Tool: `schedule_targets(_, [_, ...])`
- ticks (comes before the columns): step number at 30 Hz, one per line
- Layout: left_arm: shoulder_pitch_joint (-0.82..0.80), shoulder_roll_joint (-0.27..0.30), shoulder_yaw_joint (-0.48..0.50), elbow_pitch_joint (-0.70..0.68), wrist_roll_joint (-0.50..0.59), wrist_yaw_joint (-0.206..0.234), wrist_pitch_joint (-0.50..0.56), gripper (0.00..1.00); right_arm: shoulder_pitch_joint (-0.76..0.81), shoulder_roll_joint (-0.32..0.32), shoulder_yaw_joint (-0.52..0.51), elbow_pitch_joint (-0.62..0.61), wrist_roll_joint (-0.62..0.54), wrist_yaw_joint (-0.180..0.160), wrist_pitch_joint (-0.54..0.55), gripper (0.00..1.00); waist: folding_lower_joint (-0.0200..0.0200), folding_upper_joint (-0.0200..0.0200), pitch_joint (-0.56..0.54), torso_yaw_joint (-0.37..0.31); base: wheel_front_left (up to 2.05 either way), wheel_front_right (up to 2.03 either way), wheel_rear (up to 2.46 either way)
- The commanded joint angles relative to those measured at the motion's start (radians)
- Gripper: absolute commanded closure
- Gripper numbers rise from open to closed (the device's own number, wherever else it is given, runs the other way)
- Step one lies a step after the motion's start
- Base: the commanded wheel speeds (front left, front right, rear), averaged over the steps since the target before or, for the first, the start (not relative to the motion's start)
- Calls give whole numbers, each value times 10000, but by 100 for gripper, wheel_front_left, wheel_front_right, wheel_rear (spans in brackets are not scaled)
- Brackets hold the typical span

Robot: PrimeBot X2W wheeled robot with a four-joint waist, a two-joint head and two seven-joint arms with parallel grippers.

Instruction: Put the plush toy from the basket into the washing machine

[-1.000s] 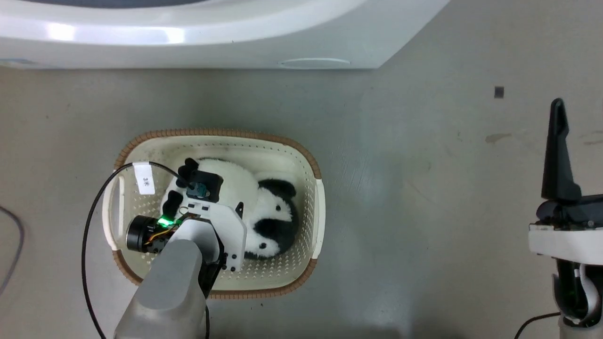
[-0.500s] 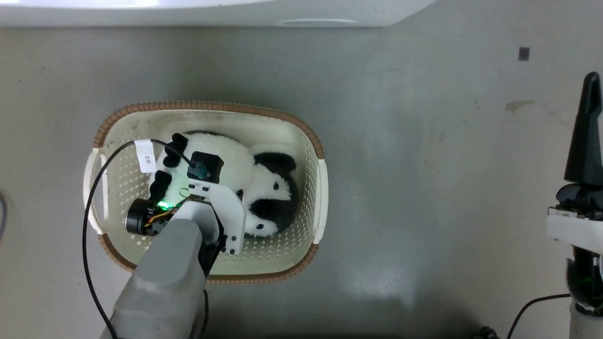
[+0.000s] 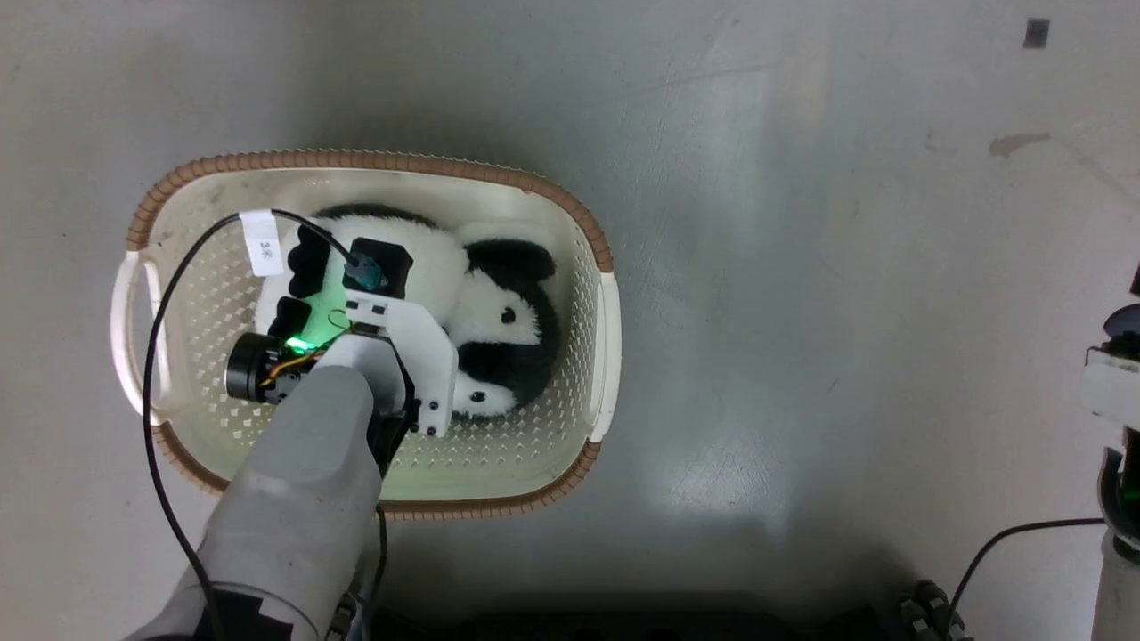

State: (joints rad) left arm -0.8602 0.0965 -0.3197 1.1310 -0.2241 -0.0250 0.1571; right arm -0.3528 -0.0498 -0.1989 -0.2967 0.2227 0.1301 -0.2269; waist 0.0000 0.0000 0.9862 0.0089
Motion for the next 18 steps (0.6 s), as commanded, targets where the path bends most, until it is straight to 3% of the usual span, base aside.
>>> schedule_targets(1, [-77, 35, -87, 343, -69, 5, 91, 0, -231, -4, -62, -97, 101, 5, -95, 0, 0, 0, 85, -39, 0, 0, 0])
schedule_targets(8, [-616, 25, -367, 1063, -297, 10, 287, 0, -432, -4, -258, -250, 343, 6, -240, 0, 0, 0, 580, -41, 0, 0, 0])
schedule_targets(9, [-689, 22, -406, 1166, -338, -17, 375, 57, -465, -4, -284, -264, 373, 6, -261, 0, 0, 0, 655, -37, 0, 0, 0])
schedule_targets(10, [-776, 33, -462, 1269, -355, -30, 384, 70, -506, -4, -314, -279, 422, 6, -282, 0, 0, 0, 729, -36, 0, 0, 0])
schedule_targets(11, [-845, 64, -524, 1372, -369, -69, 398, 100, -547, -4, -336, -292, 472, 6, -303, 0, 0, 0, 799, -45, 0, 0, 0])
schedule_targets(18, [-951, 209, -662, 1597, -485, -107, 260, 100, -654, -4, -396, -269, 644, 6, -348, 0, 0, 0, 789, -114, 0, 0, 0])
